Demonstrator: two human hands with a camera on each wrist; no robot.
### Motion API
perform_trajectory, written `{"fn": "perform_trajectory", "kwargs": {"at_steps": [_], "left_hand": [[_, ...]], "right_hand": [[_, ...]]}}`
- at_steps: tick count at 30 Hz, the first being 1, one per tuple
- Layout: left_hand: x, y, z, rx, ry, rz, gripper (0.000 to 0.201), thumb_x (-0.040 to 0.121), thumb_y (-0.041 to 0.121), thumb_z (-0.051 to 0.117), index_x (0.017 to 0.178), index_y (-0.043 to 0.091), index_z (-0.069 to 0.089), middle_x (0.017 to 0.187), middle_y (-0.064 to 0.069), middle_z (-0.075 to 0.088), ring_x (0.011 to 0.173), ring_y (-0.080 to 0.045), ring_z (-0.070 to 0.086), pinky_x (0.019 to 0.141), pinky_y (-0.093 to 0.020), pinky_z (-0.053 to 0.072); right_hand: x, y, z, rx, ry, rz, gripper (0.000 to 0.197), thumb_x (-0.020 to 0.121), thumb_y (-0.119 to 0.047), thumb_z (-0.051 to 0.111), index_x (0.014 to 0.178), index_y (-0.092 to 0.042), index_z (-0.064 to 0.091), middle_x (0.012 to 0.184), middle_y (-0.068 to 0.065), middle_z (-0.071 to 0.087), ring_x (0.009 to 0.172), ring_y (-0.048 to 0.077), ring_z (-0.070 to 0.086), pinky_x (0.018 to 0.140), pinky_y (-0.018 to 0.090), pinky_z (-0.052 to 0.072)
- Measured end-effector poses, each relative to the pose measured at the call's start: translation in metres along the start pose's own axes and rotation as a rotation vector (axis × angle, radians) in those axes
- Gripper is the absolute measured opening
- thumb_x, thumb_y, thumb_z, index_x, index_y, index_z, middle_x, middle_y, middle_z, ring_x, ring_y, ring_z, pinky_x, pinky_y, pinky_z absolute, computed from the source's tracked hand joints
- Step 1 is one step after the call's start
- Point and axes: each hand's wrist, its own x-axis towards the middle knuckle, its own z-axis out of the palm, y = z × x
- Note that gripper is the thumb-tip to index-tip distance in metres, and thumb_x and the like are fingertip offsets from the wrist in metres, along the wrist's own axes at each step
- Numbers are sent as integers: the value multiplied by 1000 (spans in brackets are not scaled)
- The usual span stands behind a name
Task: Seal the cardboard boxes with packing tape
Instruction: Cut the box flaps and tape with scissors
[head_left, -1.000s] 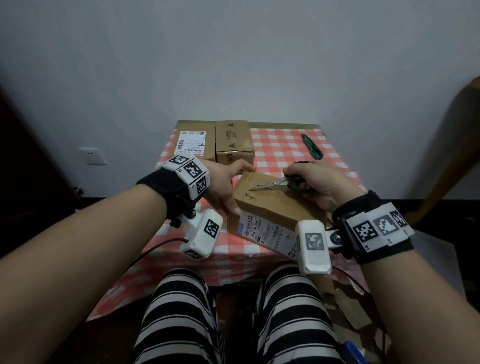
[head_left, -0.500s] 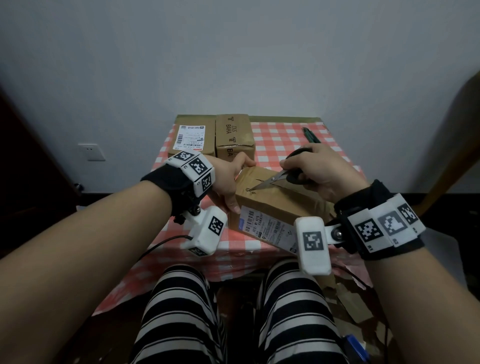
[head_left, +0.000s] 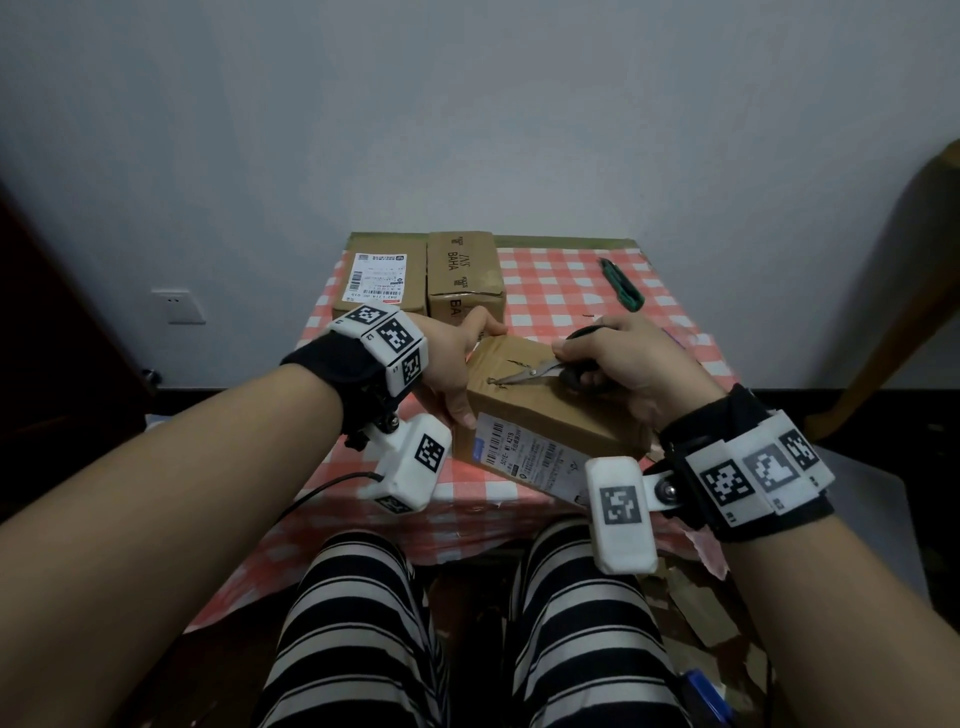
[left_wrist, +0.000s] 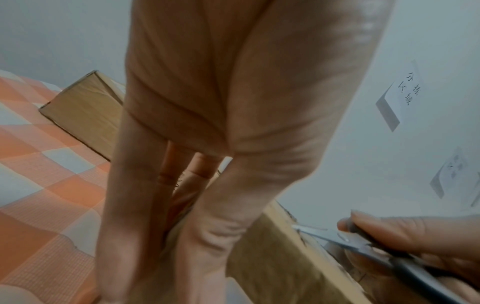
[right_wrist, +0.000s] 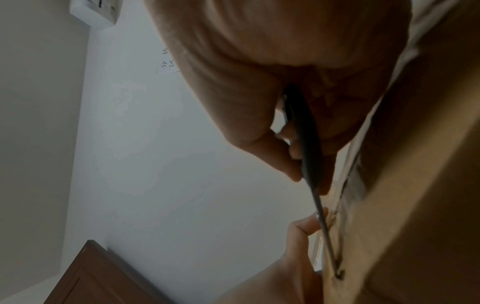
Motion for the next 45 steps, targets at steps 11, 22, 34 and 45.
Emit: {"fn": "perform_trajectory", "kwargs": {"at_steps": [11,22,34,45], "left_hand": [[-1,3,2,58,27,-11,105,65,-8,81,131,43,17,121,-13,52,106,-34,60,78,-48,59],[-1,3,1,113,34,-39,113,61,1,86,135,43,13,119,-12,57,106,-33,61,85,-50,55],[1,2,1,29,17,-32,108,64,-10,80,134,42,16,121,-12,53,108,-33,58,74,-42,59],[-9,3,2,-71,93,-28,96,57,-3,86,126,33,30,118,-8,53,97,-32,65,75,-45,60]], "right_hand": [[-6,5,0,140,-1,39,12,89,-6,67,87,-10,55,76,2,65,53,13,52,50,18,47],[0,10,-3,124,-26,68,10,92,-1,62,102,-1,60,66,5,58,43,11,43,37,17,39],[8,7,-10,87,-103,111,22,93,-4,60,71,-7,58,58,3,54,41,9,39,34,15,32],[11,9,-27,582,-78,98,14,90,-3,64,78,-5,57,64,5,55,39,6,44,34,9,33]]}}
